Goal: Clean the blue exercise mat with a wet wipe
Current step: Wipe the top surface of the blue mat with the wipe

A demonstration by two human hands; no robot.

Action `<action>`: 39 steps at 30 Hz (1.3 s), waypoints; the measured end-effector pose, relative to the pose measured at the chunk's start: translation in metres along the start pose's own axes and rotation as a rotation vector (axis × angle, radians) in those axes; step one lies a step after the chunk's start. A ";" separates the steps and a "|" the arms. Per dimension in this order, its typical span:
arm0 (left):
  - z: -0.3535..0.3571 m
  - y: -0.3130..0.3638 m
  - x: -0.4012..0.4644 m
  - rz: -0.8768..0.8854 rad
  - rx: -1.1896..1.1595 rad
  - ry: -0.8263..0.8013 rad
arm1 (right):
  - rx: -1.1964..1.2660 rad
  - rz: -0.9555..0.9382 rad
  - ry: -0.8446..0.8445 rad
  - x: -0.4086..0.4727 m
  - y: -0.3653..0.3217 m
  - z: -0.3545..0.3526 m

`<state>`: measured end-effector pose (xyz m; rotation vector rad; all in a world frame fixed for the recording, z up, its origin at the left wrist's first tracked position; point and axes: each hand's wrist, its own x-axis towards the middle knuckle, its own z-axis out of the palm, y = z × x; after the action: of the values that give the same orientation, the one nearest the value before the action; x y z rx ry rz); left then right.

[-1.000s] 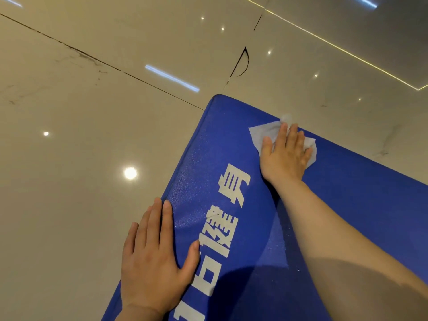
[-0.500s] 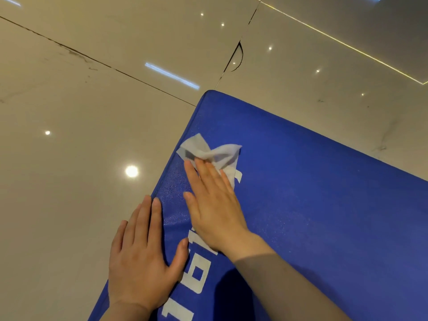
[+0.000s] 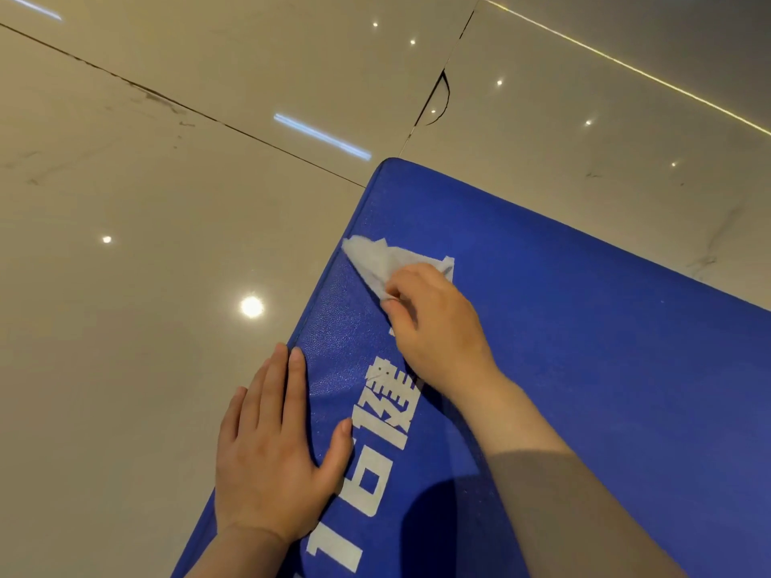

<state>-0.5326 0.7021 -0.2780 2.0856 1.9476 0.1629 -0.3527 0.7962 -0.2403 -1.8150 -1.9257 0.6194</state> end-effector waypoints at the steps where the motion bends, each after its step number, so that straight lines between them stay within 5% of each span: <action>1: 0.001 0.000 0.000 0.001 -0.005 0.009 | 0.065 0.010 -0.104 -0.004 -0.001 -0.011; 7: 0.004 -0.004 0.001 0.035 0.000 0.049 | 0.094 0.070 -0.495 -0.066 -0.006 -0.047; 14: 0.006 -0.004 -0.002 0.026 -0.010 0.039 | -0.080 0.104 0.104 -0.078 -0.021 0.018; 19: 0.005 -0.002 -0.002 0.020 -0.012 0.057 | -0.362 0.058 -0.073 -0.094 -0.013 0.051; 27: 0.003 -0.001 -0.001 0.002 0.005 0.035 | -0.447 -0.029 -0.219 -0.008 0.037 0.015; 31: 0.004 -0.003 -0.002 -0.008 0.006 0.028 | -0.433 0.216 -0.092 0.039 0.092 -0.026; 36: 0.005 -0.003 -0.002 0.003 0.003 0.035 | -0.183 0.614 0.324 0.014 0.088 -0.024; 39: 0.005 -0.002 -0.002 0.005 -0.015 0.061 | -0.309 0.637 0.148 -0.005 0.066 -0.003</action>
<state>-0.5337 0.7002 -0.2830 2.1002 1.9697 0.2440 -0.2970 0.7946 -0.2767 -2.6179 -1.3857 0.3653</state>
